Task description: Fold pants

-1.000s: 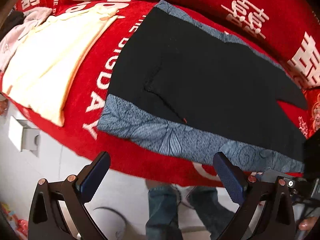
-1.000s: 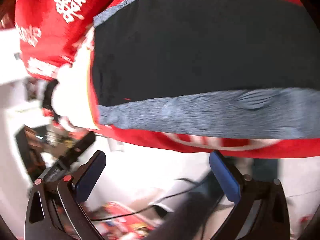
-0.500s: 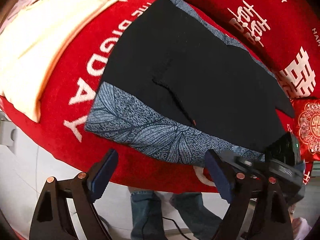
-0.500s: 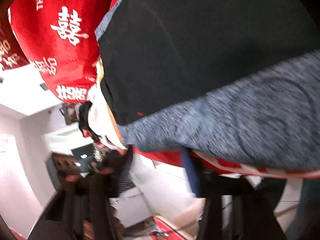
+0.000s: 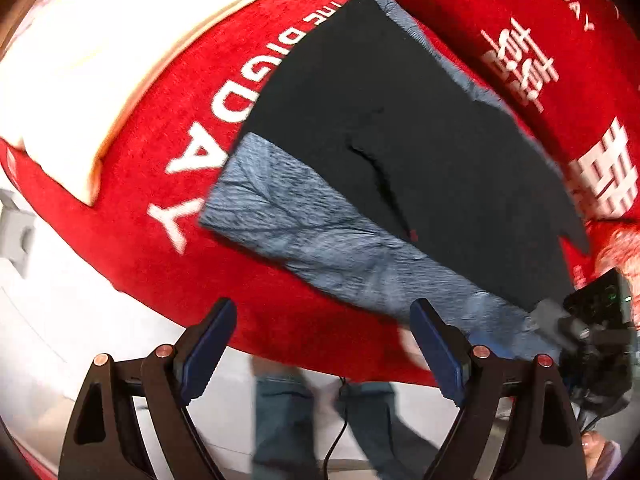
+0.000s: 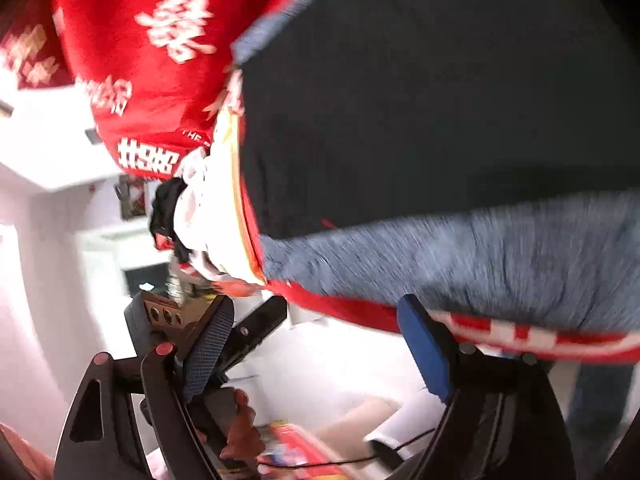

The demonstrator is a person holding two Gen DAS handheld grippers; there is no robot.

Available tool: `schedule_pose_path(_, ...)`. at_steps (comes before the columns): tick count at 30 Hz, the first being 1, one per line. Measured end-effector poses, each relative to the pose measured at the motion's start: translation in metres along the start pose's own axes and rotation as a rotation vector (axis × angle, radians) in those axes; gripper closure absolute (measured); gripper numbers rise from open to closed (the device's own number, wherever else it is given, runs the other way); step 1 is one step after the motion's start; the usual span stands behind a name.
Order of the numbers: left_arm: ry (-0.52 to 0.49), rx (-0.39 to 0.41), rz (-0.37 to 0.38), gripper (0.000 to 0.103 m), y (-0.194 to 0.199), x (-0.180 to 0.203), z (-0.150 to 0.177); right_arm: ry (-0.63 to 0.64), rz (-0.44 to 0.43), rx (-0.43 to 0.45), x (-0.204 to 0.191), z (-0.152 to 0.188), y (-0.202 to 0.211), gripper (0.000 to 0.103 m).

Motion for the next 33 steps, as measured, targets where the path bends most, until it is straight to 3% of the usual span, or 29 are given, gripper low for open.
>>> schedule_pose_path(4, 0.025, -0.002, 0.028, 0.014, -0.001, -0.005, -0.002, -0.124, -0.037, -0.010, 0.034, 0.006, -0.025, 0.026)
schedule_pose_path(5, 0.031, -0.007, 0.033, 0.014, -0.003, -0.006, -0.001, -0.146, -0.056, -0.005, 0.038, 0.007, -0.031, 0.034)
schedule_pose_path(7, 0.038, -0.019, 0.047, 0.014, -0.007, -0.004, 0.001, -0.173, -0.098, 0.007, 0.040, 0.004, -0.038, 0.056)
schedule_pose_path(9, 0.046, -0.023, 0.070, 0.014, -0.010, -0.001, 0.001, -0.178, -0.121, 0.042, 0.033, -0.008, -0.032, 0.096)
schedule_pose_path(12, 0.089, -0.015, 0.139, 0.014, -0.009, 0.010, -0.003, -0.072, -0.103, 0.091, 0.008, -0.021, -0.011, 0.096)
schedule_pose_path(17, 0.148, 0.021, 0.246, 0.014, -0.011, 0.026, -0.025, 0.049, -0.128, 0.090, -0.031, -0.012, 0.013, 0.096)
schedule_pose_path(21, 0.115, 0.022, 0.227, 0.014, -0.019, 0.033, -0.037, 0.134, -0.093, 0.041, -0.035, 0.002, 0.009, 0.096)
schedule_pose_path(23, 0.102, 0.007, 0.212, 0.014, -0.023, 0.031, -0.035, 0.132, -0.021, 0.010, -0.019, 0.006, 0.006, 0.094)
schedule_pose_path(25, 0.070, -0.001, 0.187, 0.014, -0.024, 0.030, -0.031, 0.071, 0.027, -0.011, 0.014, 0.016, 0.011, 0.077)
schedule_pose_path(26, 0.058, -0.006, 0.177, 0.014, -0.024, 0.029, -0.029, 0.042, 0.034, -0.003, 0.021, 0.014, 0.013, 0.059)
schedule_pose_path(27, 0.048, -0.010, 0.167, 0.014, -0.025, 0.028, -0.027, 0.004, 0.039, 0.022, 0.037, 0.017, 0.022, 0.050)
schedule_pose_path(33, -0.036, -0.014, 0.124, 0.014, -0.030, 0.033, -0.026, -0.199, 0.029, 0.151, 0.122, 0.019, 0.069, 0.049)
Point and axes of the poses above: each gripper's, at about its wrist camera, not at the fingertips, and y roughly against the way its jaws point, x to its right, z to its underside, the point moved 8 cm from there along -y, roughly the way its jaws point, and after that the axes turned 8 degrees about z, right-handed, at the moved point
